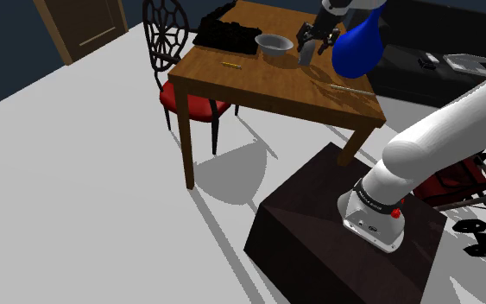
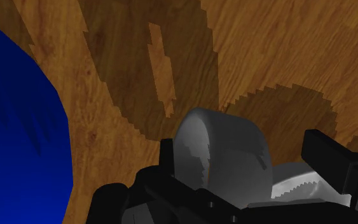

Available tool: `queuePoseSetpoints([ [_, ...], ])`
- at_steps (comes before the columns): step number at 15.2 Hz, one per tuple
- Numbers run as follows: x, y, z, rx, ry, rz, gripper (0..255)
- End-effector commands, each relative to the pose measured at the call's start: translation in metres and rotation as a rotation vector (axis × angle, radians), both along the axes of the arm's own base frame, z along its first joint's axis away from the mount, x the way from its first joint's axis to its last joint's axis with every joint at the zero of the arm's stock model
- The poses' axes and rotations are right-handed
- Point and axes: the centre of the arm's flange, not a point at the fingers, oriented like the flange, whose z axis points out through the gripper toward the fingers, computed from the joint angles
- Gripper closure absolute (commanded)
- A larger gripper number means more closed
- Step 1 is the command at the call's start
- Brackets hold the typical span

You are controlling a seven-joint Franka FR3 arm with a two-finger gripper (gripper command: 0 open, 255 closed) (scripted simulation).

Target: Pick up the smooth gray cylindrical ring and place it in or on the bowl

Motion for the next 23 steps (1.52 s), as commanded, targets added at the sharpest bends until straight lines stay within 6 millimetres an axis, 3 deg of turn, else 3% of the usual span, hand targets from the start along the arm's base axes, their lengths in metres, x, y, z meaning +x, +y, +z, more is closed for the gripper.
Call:
queuePoseSetpoints([
  [1, 0.0, 0.0, 0.0, 0.0, 0.0, 0.0, 0],
  [4, 0.0, 0.0, 0.0, 0.0, 0.0, 0.0, 0],
  [5, 0.0, 0.0, 0.0, 0.0, 0.0, 0.0, 255],
  [14, 0.0, 0.0, 0.0, 0.0, 0.0, 0.0, 255],
  [23, 0.0, 0.0, 0.047, 0.0, 0.0, 0.0, 255],
])
